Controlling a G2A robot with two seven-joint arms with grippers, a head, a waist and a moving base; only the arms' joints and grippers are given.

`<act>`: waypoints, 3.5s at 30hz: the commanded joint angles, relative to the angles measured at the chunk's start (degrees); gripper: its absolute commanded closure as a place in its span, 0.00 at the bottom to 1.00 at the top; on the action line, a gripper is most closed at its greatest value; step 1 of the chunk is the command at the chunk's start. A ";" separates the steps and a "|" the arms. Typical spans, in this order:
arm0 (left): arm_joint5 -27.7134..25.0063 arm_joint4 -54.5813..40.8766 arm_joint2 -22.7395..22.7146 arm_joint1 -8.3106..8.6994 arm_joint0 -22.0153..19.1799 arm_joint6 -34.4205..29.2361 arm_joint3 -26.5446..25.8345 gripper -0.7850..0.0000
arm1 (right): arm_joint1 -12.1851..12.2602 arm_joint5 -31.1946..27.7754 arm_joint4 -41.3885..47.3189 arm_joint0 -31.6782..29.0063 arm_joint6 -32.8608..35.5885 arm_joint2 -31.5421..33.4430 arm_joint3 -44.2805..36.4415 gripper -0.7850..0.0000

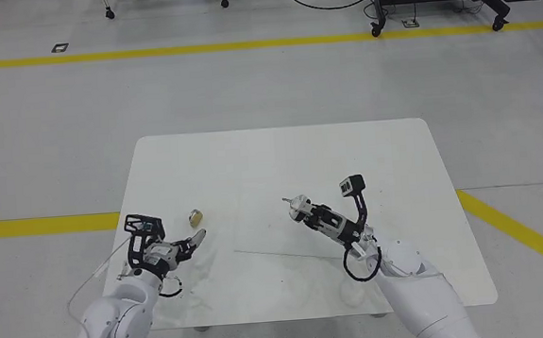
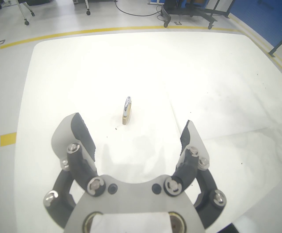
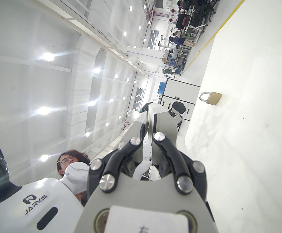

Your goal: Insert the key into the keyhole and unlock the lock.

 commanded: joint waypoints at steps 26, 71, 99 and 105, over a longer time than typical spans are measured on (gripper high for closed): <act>-5.40 -3.68 4.76 -1.09 -15.48 -5.39 18.66 0.93 | 0.00 0.00 0.00 0.00 0.00 0.00 0.00 1.00; -6.92 -94.41 16.29 -7.71 -17.53 -21.87 21.01 1.00 | -0.74 -0.76 1.99 -2.93 -15.43 2.27 0.07 1.00; -9.44 -83.16 15.23 -7.53 -15.87 -16.68 20.89 1.00 | -4.97 3.36 5.49 5.84 -4.74 -8.05 6.30 1.00; -9.05 -85.79 14.91 -7.77 -15.80 -16.22 21.16 1.00 | -5.19 4.15 5.05 6.61 0.44 -9.07 5.83 1.00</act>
